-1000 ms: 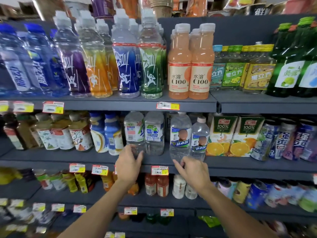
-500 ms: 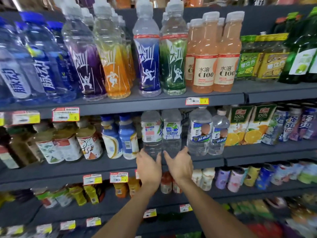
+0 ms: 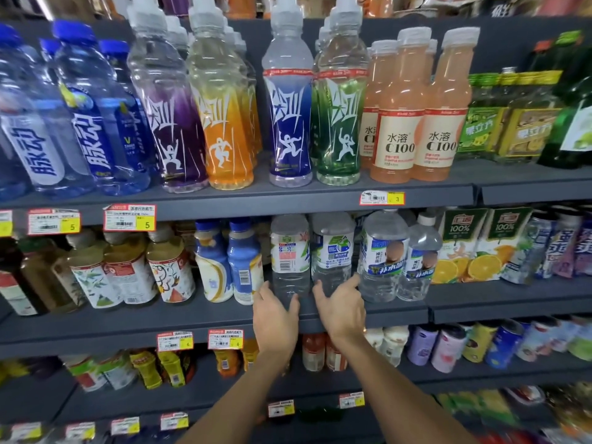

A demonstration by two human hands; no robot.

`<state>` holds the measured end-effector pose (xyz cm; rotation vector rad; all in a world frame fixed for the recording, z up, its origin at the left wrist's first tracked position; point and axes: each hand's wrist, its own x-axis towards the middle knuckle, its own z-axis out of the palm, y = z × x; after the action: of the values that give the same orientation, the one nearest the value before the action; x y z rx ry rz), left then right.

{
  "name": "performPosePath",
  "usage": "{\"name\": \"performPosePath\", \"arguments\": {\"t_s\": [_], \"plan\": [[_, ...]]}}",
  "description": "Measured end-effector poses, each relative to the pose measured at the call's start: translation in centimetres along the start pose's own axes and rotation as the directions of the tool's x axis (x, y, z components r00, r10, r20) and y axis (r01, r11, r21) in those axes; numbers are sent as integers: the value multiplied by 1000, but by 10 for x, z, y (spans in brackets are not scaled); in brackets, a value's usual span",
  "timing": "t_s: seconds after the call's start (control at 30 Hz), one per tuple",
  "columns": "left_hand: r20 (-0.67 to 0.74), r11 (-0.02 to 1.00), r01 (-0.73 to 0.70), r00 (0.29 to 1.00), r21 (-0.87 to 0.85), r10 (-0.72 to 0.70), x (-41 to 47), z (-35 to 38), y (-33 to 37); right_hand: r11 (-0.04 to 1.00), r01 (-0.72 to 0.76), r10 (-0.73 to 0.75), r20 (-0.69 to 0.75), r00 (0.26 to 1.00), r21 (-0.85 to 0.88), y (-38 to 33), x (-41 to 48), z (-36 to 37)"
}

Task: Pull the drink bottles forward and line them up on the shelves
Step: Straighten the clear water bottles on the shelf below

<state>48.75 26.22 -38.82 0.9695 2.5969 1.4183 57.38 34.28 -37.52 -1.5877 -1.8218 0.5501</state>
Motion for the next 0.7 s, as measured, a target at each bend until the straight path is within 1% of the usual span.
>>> {"name": "performPosePath", "arguments": {"t_s": [0.23,0.4,0.7], "plan": [[-21,997,28,999,78,-26,1,11,8,1000,-1,1,60,998,-9,-3,5,-3],[-40,980,51,998,190,-45,2,19,13,1000,23,-22,65,998,-18,-1,7,-3],[-86,960,65,995,271,-43,2,29,20,999,39,-38,107,993,-8,1,10,0]]}}
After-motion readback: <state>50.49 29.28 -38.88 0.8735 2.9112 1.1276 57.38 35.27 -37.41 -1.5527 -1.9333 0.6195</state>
